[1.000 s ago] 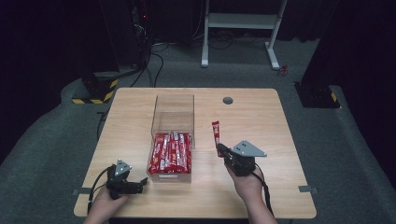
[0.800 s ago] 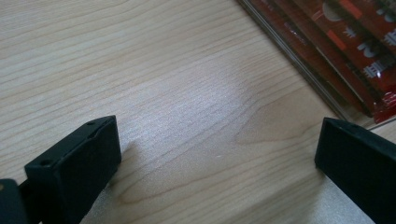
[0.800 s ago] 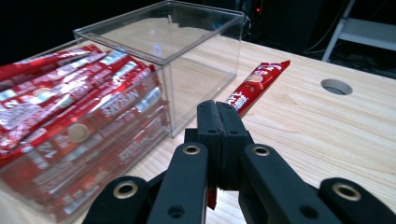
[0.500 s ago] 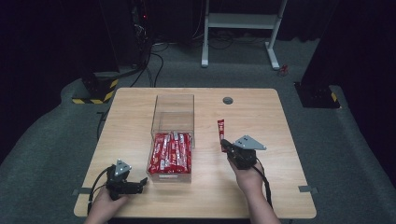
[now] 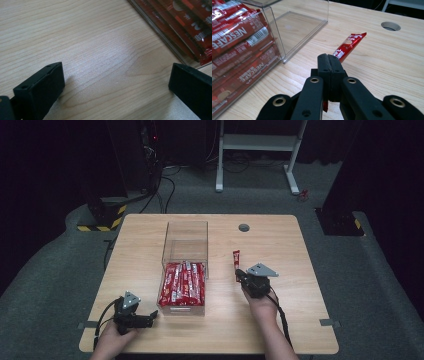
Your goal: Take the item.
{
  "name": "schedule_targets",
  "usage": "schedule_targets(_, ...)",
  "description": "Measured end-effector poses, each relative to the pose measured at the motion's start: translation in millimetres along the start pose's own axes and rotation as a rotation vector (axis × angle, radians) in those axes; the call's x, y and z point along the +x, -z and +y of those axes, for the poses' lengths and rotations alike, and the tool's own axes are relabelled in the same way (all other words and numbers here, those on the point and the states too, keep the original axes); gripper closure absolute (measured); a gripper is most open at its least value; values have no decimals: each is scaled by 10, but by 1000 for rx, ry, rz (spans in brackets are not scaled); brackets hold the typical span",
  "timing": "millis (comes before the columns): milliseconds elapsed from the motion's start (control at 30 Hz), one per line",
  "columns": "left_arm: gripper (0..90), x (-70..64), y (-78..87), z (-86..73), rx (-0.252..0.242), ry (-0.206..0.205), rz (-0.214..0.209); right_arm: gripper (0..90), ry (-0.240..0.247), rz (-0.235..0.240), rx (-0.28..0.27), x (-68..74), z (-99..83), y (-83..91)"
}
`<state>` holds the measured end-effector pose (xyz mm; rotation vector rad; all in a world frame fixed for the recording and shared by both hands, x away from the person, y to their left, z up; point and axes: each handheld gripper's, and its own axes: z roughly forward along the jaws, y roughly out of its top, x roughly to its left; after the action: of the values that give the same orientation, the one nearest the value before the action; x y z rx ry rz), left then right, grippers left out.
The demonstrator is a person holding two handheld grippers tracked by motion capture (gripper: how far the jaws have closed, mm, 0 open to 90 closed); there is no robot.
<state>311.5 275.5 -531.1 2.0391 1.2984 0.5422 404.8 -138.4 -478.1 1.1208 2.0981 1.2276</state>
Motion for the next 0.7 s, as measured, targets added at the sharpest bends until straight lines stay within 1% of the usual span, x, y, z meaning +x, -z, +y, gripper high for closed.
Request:
schedule_targets(333,7,-5,3,-4,-1,3,1,900,-8,-7,40,-21,-78,-131)
schedule_targets(467,6,-6,3,-4,-1,3,1,900,-19,-11,54,-26,-104,-160)
schedule_targets(700,6,-6,3,-4,-1,3,1,900,-22,-15,79,-28,-155,-225)
